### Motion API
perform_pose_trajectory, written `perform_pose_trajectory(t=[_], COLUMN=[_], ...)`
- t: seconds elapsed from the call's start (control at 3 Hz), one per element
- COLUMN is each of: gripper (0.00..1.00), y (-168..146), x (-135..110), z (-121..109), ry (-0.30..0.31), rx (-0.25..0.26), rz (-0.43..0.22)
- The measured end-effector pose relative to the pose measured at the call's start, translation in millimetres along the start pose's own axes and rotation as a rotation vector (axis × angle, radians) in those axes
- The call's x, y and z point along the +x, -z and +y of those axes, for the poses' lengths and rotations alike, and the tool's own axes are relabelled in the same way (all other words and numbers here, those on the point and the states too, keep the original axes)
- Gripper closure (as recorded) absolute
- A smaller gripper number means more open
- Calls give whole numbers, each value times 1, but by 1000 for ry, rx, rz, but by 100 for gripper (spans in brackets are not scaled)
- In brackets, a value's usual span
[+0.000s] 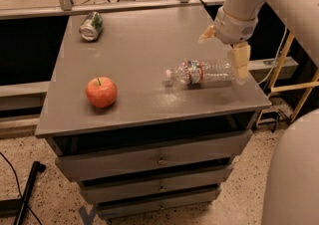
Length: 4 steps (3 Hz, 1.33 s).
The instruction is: Move water bottle near green can
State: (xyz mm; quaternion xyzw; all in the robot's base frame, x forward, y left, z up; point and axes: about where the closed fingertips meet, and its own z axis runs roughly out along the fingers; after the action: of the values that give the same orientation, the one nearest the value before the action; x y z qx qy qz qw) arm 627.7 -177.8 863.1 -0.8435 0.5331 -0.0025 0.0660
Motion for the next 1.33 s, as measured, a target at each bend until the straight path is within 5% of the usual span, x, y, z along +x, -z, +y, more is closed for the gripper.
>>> perform_pose_trajectory(t=[0.67,1.0,1.33], gripper=[0,15,46], y=[-31,-50,-51], x=[-29,-33,-37], z=[20,22,18], ry=[-133,-183,-184], rx=[-91,-82,-85], rz=[14,-37,-63])
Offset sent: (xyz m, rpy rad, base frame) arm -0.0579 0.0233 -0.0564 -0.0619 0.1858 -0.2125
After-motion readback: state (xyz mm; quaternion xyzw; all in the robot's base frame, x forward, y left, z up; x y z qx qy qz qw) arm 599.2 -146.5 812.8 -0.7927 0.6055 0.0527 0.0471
